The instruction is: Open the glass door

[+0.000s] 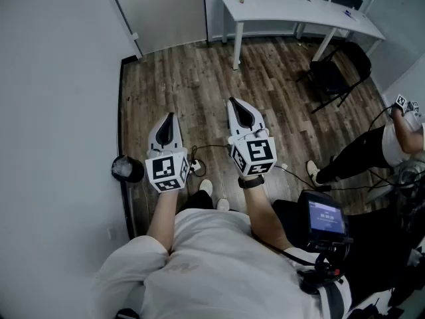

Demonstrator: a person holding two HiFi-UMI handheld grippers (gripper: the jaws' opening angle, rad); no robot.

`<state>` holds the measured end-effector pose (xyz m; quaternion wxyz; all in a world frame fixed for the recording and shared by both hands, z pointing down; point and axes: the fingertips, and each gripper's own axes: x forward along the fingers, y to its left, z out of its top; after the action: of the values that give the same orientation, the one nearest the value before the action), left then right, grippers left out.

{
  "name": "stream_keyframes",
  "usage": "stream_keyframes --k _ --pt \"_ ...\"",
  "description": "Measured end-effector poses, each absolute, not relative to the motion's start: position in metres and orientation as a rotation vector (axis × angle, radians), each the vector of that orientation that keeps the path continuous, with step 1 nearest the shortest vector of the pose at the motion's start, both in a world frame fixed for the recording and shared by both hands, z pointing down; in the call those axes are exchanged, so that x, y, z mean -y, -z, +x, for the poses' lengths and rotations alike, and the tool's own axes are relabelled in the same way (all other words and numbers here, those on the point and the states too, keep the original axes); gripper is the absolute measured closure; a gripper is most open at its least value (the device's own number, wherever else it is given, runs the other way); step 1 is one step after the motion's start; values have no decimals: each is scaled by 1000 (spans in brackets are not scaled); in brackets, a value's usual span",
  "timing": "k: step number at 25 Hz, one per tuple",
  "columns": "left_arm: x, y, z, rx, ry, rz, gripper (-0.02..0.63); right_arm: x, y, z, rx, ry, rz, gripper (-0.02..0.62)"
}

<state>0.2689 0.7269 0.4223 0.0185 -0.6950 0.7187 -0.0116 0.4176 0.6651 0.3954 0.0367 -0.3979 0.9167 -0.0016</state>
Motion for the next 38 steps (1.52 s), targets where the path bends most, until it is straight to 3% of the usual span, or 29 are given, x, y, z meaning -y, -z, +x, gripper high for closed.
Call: stream_keyframes --k 12,29,38 --pt "-610 -438 258 -2215 -64 -2234 601 -577 -402 395 -2829 -47 -1255 592" --pt "-461 -429 139 -2204 -209 -2218 601 -436 -404 247 -2896 -96 -1163 592" --pt "-412 -457 127 -2265 -168 -2191 601 -377 -420 217 -2922 -98 -1029 592"
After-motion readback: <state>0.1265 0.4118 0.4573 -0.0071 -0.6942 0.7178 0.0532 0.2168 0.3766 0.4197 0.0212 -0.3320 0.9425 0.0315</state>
